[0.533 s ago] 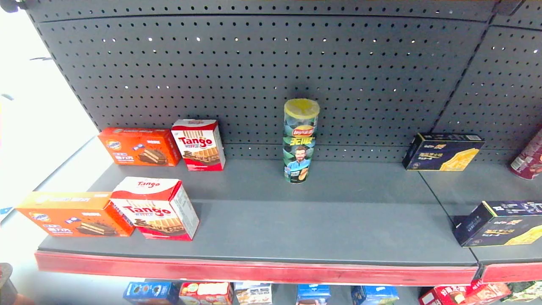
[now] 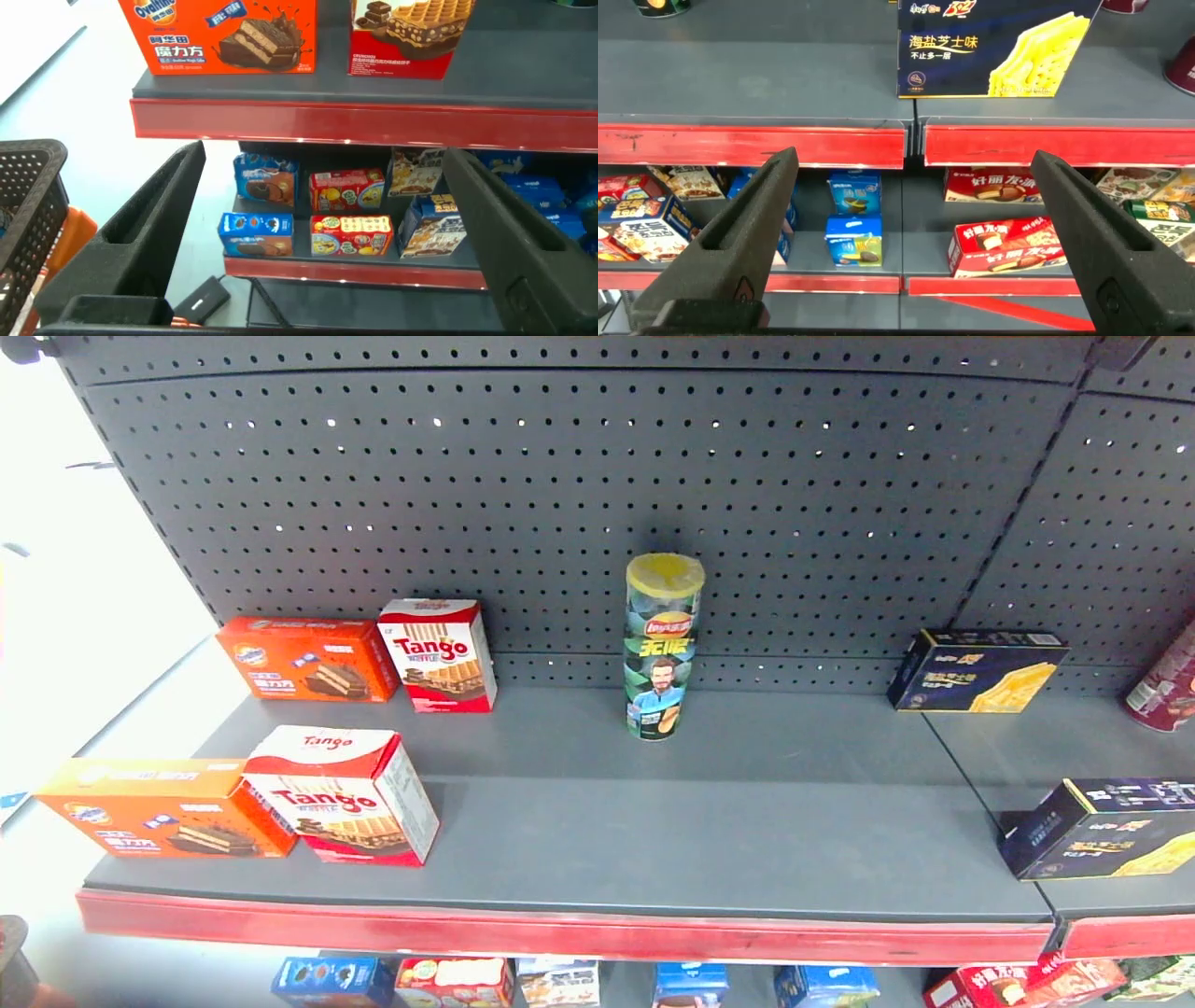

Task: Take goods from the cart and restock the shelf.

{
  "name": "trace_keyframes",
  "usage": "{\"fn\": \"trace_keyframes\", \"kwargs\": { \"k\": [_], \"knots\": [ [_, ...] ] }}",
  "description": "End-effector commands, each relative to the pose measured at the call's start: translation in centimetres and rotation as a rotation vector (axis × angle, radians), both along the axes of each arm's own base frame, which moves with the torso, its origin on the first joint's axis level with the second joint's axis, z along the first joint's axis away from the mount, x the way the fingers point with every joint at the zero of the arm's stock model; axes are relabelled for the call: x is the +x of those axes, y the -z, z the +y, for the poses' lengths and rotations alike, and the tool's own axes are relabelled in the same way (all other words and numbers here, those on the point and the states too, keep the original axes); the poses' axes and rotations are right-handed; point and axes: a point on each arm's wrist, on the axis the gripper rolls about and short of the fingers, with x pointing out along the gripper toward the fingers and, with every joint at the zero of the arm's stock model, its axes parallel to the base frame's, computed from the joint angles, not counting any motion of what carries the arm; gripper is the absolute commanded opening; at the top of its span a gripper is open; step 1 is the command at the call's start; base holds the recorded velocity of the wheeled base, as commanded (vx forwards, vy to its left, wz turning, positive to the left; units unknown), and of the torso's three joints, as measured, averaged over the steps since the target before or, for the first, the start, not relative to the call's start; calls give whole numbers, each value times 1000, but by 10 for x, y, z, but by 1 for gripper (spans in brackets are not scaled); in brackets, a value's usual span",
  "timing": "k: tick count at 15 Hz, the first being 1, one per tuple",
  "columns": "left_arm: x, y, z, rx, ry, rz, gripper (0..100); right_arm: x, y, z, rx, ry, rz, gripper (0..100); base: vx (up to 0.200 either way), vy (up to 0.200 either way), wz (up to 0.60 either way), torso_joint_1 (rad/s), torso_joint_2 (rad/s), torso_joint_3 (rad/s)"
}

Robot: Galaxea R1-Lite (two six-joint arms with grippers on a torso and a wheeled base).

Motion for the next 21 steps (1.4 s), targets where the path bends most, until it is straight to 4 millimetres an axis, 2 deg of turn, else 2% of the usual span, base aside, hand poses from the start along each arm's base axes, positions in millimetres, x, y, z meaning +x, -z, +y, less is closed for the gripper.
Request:
{"fn": "trace_keyframes", "kwargs": {
  "k": [1, 15, 21],
  "knots": [
    [0, 0, 0, -1, -1, 2, 100, 0, 0, 0, 0, 0, 2, 100, 0, 0, 0, 0, 0, 0],
    [0, 0, 0, -1, -1, 2, 100, 0, 0, 0, 0, 6, 1, 100, 0, 0, 600, 5, 1, 0],
    [0, 0, 0, 1, 2, 2, 100, 0, 0, 0, 0, 6, 2, 100, 0, 0, 0, 0, 0, 0]
  ]
}}
